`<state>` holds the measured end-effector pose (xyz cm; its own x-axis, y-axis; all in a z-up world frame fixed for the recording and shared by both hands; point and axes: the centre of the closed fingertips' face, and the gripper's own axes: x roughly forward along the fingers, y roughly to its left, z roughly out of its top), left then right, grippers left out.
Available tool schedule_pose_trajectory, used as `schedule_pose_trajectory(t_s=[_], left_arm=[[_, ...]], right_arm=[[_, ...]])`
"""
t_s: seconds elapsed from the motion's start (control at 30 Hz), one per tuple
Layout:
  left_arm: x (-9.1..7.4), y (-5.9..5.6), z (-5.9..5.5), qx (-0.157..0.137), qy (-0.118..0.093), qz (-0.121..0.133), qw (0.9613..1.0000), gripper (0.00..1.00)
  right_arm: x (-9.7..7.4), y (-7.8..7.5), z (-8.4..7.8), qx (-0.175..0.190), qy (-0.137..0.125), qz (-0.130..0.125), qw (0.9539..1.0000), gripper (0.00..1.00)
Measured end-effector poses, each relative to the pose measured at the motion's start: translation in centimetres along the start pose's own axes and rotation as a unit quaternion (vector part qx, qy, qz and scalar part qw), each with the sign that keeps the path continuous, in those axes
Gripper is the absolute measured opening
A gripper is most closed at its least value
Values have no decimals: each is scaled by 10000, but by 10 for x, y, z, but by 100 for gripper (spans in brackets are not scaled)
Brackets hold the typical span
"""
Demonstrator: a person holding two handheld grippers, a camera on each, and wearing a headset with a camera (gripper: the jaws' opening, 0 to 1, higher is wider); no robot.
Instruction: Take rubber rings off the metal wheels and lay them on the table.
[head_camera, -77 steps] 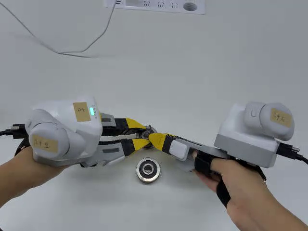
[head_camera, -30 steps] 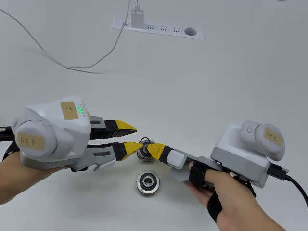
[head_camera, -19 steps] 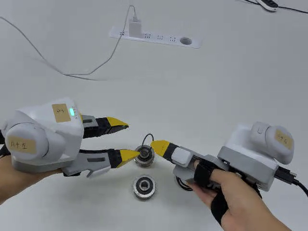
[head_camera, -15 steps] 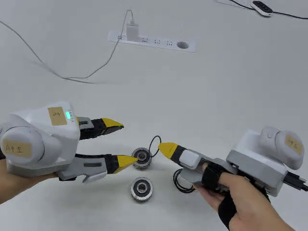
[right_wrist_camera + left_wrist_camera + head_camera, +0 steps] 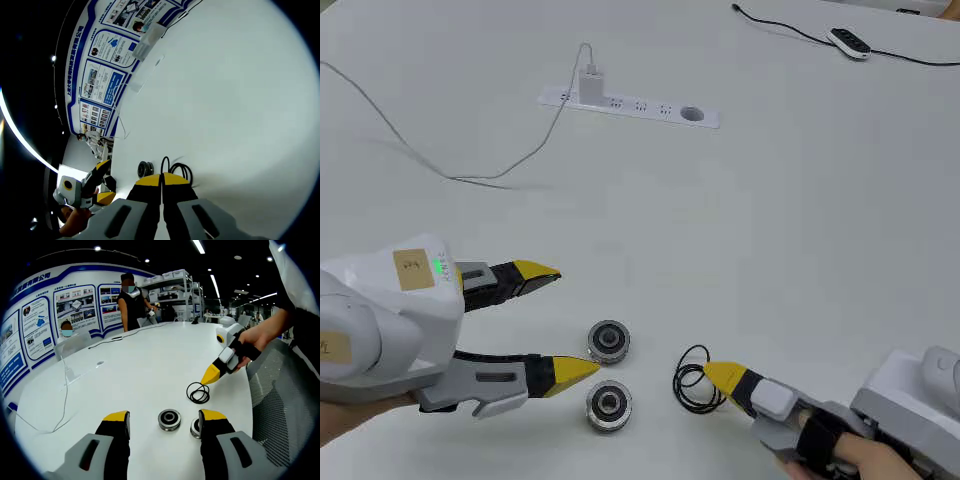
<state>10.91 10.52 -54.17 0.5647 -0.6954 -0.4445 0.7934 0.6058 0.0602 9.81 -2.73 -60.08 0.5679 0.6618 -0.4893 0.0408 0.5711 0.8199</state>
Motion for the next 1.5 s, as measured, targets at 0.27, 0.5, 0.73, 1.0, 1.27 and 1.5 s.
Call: schedule_pose_trajectory(t_s=[0.27,0.5,0.73,1.0,1.27,1.5], left_arm=[[-10,-2,2,-45,-67,94,9999,59],[-18,-5,2,-88,-89,156,9998,61],[-24,-5,4,-106,-136,235,9996,61],[-30,-7,5,-150,-188,334,9992,61],[-47,4,4,-118,-254,530,9982,62],[-67,9,2,-349,-352,762,9959,67]], right_arm=[[-7,-15,0,-181,-73,-390,9990,1],[-8,-17,-4,-815,54,-651,9945,2],[-15,-13,-3,-966,-11,-719,9927,7],[-29,-5,7,-1311,-255,-687,9887,11],[-50,8,27,-2418,-707,-625,9657,18],[-66,17,33,-3533,-794,-552,9305,24]])
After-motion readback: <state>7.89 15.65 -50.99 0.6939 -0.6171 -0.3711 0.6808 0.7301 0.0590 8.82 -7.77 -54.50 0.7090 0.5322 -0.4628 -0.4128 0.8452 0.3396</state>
